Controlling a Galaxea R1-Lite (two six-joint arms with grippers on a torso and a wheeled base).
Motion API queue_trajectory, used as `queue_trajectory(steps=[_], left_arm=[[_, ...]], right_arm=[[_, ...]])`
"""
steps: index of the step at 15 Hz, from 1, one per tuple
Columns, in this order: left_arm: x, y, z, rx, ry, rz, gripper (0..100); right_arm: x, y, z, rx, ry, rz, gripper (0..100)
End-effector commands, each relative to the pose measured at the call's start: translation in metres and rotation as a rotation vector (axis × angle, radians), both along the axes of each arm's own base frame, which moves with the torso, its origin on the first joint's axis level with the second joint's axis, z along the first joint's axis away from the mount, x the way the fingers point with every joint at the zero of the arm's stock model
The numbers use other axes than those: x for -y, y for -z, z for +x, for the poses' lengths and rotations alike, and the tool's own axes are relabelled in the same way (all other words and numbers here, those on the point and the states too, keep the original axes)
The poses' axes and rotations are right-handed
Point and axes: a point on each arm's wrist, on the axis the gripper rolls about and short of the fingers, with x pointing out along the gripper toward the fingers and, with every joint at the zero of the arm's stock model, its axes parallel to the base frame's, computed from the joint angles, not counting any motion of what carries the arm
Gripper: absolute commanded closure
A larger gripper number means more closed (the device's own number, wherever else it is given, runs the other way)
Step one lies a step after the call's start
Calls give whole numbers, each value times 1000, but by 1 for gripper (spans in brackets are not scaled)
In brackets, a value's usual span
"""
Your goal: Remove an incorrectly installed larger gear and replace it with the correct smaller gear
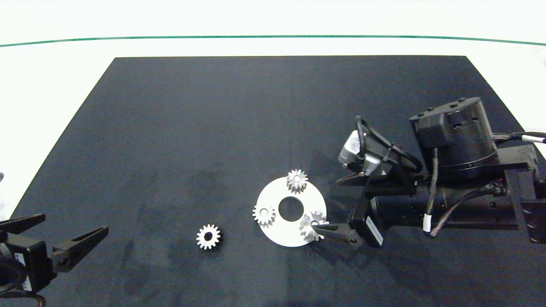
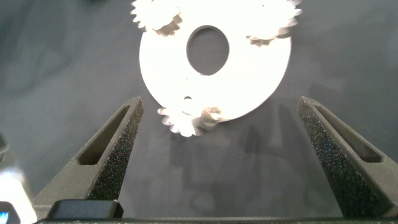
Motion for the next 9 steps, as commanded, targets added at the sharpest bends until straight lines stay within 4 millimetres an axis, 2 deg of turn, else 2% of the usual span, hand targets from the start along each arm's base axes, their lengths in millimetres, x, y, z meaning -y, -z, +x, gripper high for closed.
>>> queue_trajectory(steps=[1,9], left_arm=[[0,2,4,-18,-1,-4,0],[-1,2,3,-19,5,-31,0]], right_arm=[[-15,7,5,-51,-75,-118,0],[-24,13,18,26,-97,-231,0]])
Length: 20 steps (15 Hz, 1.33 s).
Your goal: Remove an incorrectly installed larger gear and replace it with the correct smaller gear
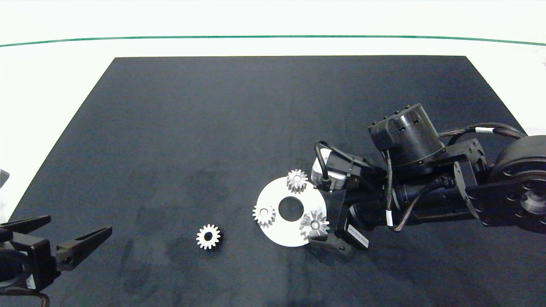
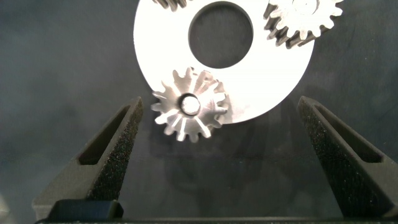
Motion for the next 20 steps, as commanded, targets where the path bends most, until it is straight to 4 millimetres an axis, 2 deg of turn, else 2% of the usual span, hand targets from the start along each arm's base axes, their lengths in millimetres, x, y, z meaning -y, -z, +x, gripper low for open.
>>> queue_trajectory(steps=[1,7,11,20], left_arm=[[-1,0,0,2,-8,0,0],[-1,-2,-1,13,-4,-4,0],[-1,-1,-1,11,-5,-4,0],[-1,-1,-1,10,-4,-3,0]], right_arm=[[-5,4,1,22,-2,-44,0],[-19,2,-5,50,-29,-88,0],[-29,11,-6,47,-50,-126,0],[-32,18,-5,57,-44,-171,18]])
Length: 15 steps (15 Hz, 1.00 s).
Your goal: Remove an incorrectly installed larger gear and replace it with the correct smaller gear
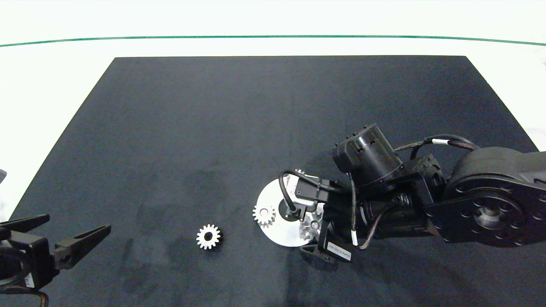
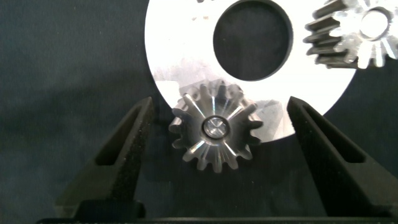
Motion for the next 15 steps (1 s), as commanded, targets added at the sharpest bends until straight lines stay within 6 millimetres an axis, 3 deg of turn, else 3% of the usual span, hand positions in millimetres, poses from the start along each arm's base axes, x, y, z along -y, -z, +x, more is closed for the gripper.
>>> queue_trajectory(steps=[1,15], left_arm=[[0,0,-1,3,0,0,0],[0,2,-2,-6,0,1,0]], right_arm=[[0,0,0,2,-1,-6,19],[-7,4,1,25,-16,-38,48]])
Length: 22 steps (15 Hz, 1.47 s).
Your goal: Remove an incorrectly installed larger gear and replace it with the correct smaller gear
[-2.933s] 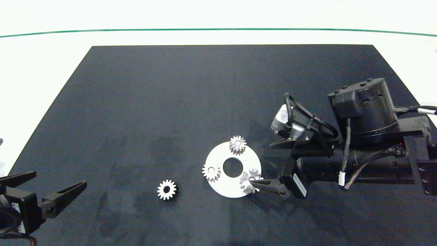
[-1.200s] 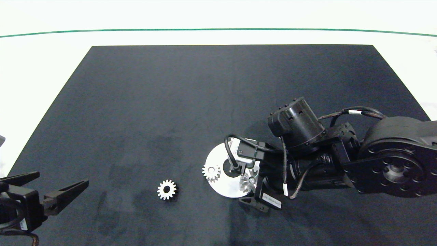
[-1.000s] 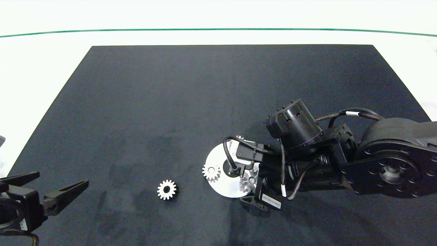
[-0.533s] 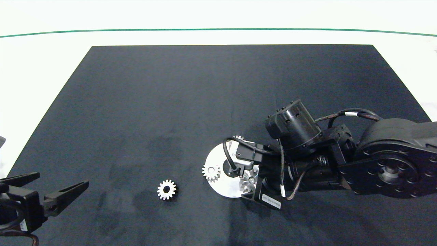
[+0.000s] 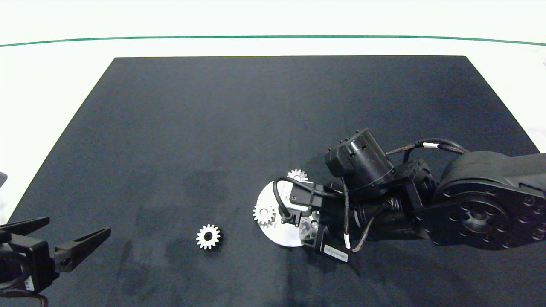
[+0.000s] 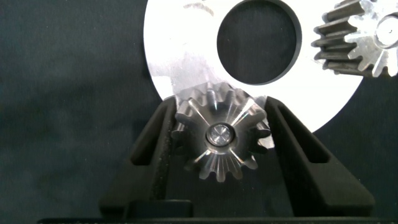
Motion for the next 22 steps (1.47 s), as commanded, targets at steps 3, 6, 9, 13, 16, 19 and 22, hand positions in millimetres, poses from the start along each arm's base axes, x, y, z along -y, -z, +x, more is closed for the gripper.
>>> queue_trajectory(steps=[3,6,9,13,16,19,22], left_arm=[[0,0,-1,0,0,0,0],[0,1,-1,-3,0,0,0],[0,1,-1,-3,-2,0,0],[0,1,-1,-3,-2,-1,0],[0,3,-1,-8,-2,-1,0],[0,3,-1,-9,-2,-1,0],[0,3,-1,-8,-2,1,0]], right_arm=[[-1,-2,-1,5,-5,1,54],[0,-1,-1,1,-5,-3,60],[0,0,-1,2,-8,-7,66],[0,1,-1,12,-32,-29,72],[1,1,-1,14,-35,-29,72],[1,-2,-2,19,-35,-23,72],[1,-3,-1,22,-35,-17,72]])
